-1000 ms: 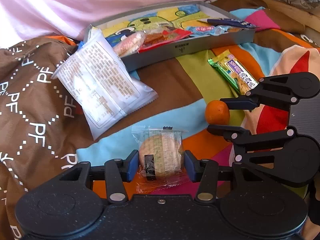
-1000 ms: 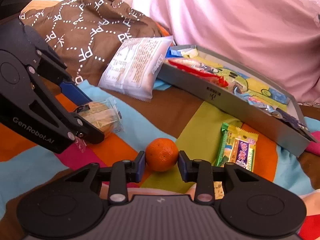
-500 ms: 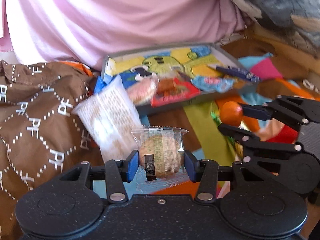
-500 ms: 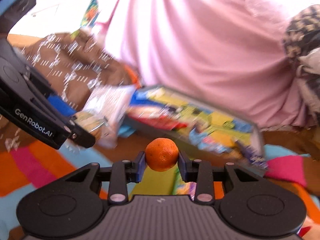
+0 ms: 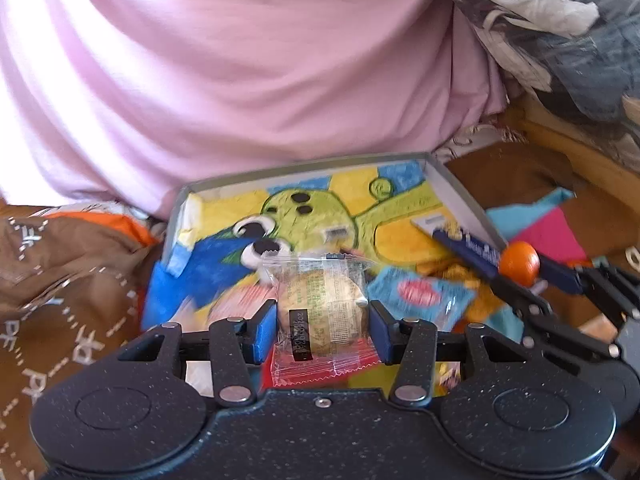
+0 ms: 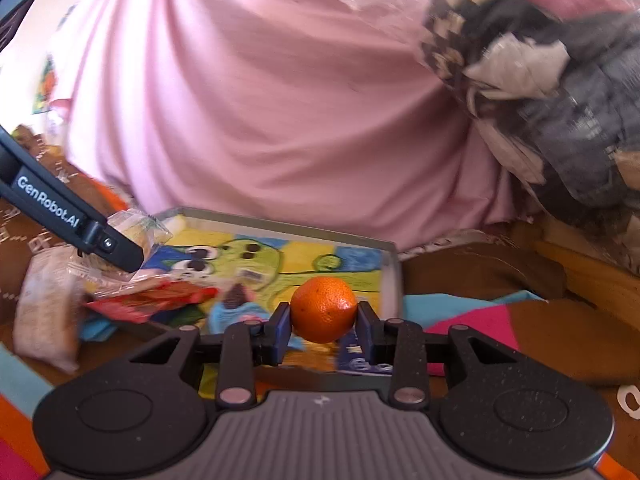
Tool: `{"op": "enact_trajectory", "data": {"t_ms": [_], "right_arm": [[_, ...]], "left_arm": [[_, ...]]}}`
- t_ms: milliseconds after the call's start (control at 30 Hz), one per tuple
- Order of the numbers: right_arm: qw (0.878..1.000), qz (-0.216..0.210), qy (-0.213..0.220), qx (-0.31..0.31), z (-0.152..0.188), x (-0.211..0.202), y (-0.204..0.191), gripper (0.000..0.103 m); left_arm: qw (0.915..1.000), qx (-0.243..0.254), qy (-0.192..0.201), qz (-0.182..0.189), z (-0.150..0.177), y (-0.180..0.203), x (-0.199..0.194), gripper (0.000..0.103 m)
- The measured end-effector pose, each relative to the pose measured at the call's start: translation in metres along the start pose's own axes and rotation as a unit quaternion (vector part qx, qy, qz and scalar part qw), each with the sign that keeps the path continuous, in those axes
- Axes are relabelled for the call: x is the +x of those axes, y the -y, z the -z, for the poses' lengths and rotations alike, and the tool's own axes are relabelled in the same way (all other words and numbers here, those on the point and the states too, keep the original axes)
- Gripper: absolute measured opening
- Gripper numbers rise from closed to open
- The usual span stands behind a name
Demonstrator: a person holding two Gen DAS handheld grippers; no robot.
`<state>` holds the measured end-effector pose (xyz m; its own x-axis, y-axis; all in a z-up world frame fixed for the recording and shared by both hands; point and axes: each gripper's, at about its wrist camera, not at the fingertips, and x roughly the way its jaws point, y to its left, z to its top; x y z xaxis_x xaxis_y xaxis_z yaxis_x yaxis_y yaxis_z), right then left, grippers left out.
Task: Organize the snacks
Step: 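Carry the cookie over the tray with the left gripper while the right carries the orange, then open the left gripper to drop the cookie while the right releases the orange in the tray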
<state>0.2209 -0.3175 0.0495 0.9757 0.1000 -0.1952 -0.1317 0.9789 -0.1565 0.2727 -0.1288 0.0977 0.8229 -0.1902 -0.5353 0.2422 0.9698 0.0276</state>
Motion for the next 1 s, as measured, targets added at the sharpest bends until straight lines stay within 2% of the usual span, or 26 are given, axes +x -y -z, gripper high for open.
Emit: {"op": "enact_trajectory", "data": {"t_ms": [333,467,533,600,633,667,867,1000], "right_arm": [[1.000,-0.009,-0.019,-0.005,0.005,0.017,0.006,0.039],[0.999,-0.015,-0.026,-0.010,0.005,0.020,0.005,0.039],[0.999,-0.015,-0.030,-0.011,0.006,0.022,0.004,0.039],[0.999,-0.014,-0.032,-0.011,0.007,0.023,0.004,0.039],[0.999,-0.013,-0.033,-0.011,0.007,0.024,0.004,0.040],[0.999,-0.013,-0.032,-0.012,0.007,0.023,0.004,0.043],[1.000,-0.010,-0.023,-0.011,0.006,0.020,0.003,0.061],[1.000,-0.008,-0.019,-0.006,0.006,0.019,0.003,0.073]], "left_arm": [[0.9996,-0.022,-0.010,0.010,-0.013,0.017,0.047,0.050],[0.9995,-0.026,-0.019,0.001,-0.013,0.020,0.058,0.052],[0.9993,-0.031,-0.022,-0.007,-0.011,0.020,0.060,0.058],[0.9990,-0.037,-0.022,-0.012,-0.010,0.018,0.061,0.076],[0.9989,-0.038,-0.021,-0.016,-0.009,0.018,0.060,0.080],[0.9988,-0.040,-0.018,-0.021,-0.009,0.017,0.058,0.084],[0.9984,-0.049,-0.008,-0.026,-0.006,0.009,0.050,0.092],[0.9978,-0.059,-0.002,-0.030,-0.004,0.005,0.045,0.095]]}}
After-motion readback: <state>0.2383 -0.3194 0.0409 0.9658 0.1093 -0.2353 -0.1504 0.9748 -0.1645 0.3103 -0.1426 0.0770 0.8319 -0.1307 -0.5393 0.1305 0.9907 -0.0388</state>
